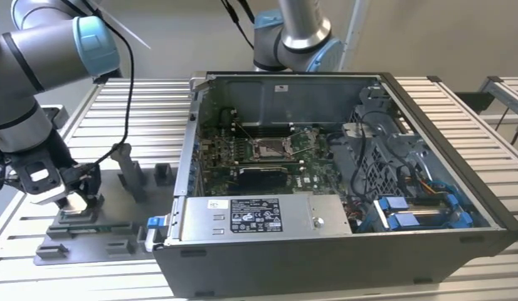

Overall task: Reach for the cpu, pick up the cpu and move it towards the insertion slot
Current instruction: 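Pick up the cpu and move it towards the insertion slot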

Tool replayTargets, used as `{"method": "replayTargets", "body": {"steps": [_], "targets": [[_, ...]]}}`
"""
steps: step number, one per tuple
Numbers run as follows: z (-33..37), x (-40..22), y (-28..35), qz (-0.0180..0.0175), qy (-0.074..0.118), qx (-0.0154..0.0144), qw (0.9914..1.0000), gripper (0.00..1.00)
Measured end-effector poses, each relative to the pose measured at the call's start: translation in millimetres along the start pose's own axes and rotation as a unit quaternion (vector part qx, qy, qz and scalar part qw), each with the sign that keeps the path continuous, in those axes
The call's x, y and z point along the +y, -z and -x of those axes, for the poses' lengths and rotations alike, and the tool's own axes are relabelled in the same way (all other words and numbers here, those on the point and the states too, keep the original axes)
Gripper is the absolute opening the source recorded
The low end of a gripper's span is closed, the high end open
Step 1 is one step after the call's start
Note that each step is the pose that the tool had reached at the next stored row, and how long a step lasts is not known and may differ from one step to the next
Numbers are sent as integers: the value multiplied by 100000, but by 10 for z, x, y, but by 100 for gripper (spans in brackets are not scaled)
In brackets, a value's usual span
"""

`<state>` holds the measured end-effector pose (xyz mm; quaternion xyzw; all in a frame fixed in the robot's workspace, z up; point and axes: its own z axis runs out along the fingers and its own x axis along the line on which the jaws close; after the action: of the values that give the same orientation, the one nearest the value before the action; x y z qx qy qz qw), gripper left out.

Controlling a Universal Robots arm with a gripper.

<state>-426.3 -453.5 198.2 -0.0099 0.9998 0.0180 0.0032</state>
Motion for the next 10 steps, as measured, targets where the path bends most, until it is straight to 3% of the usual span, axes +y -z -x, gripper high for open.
{"method": "replayTargets", "body": {"steps": [10], "targets": [[2,13,377,-6,3,11,100000,0]]}}
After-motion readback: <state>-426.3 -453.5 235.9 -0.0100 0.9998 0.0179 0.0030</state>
